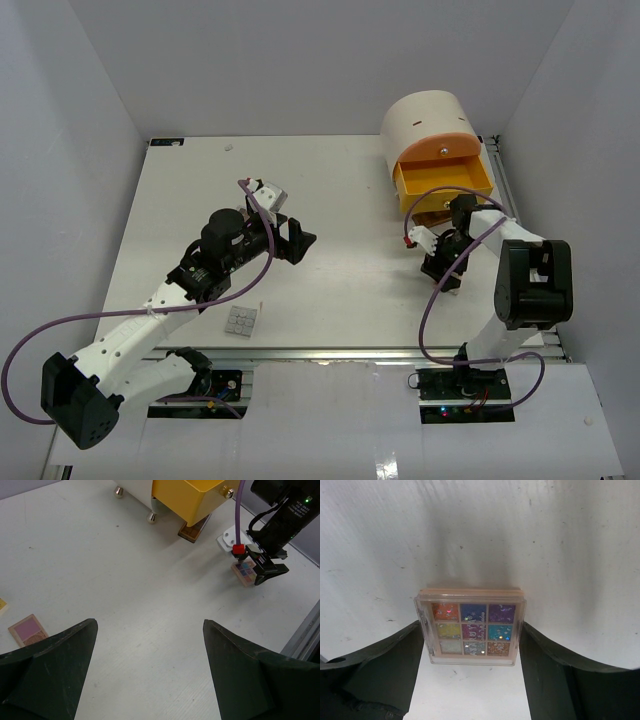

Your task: Organize the makeup

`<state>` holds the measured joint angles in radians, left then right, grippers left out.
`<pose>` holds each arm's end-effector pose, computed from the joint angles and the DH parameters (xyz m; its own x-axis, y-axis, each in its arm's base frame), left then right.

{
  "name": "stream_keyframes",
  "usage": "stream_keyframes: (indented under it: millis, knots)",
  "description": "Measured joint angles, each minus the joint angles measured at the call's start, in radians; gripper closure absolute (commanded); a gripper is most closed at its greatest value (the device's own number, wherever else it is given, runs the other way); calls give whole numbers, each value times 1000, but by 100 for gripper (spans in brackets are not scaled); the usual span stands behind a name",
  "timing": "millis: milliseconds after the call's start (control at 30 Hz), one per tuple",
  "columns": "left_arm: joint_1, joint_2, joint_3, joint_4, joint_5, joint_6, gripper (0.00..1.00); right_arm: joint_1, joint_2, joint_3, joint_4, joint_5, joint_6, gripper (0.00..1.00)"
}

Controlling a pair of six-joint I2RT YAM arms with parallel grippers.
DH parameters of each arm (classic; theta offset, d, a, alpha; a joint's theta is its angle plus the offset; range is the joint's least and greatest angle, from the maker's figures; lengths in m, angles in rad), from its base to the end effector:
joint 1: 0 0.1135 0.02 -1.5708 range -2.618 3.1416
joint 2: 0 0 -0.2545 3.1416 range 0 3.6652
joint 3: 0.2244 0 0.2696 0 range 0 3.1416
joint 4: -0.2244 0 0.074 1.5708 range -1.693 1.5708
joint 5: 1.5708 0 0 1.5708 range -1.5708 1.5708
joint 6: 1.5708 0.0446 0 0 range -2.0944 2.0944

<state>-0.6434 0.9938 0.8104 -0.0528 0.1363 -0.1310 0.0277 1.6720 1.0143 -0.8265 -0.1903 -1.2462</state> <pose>0.2087 -0.1641 0.3102 -0.2771 0.0460 -0.9598 0.6696 0.7256 -0.1585 0.3002 0.0168 0.1361 -0.2763 -0.9387 -0.2062 -0.9578 0.2868 -0.0219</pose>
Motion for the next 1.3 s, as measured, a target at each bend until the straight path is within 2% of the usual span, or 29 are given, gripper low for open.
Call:
stream_keyframes:
  millis: [200,333,567,700,867,967,1067,1300]
  knots:
    - [0,0,0,0,-6,0,2,1,-83,-14,-20,-41,23,76]
    - [0,0,0,0,-6,0,2,1,-188,27,-92,-119,29,77]
    - [0,0,0,0,-21,1,2,1,-305,206,-232,-272,40,78]
    - [0,0,0,0,-34,4,2,1,-337,331,-244,-330,118,80]
    - [0,0,0,0,-52,5,2,2,-358,375,-28,-323,400,76]
    - [0,0,-1,-5,-60,0,2,3,-378,290,194,-259,605,74]
    - [0,-1,-12,-11,-62,-14,2,3,-377,217,344,-176,766,74]
    - [0,-19,-44,-91,-55,-79,2,-8,-317,185,589,-46,953,74]
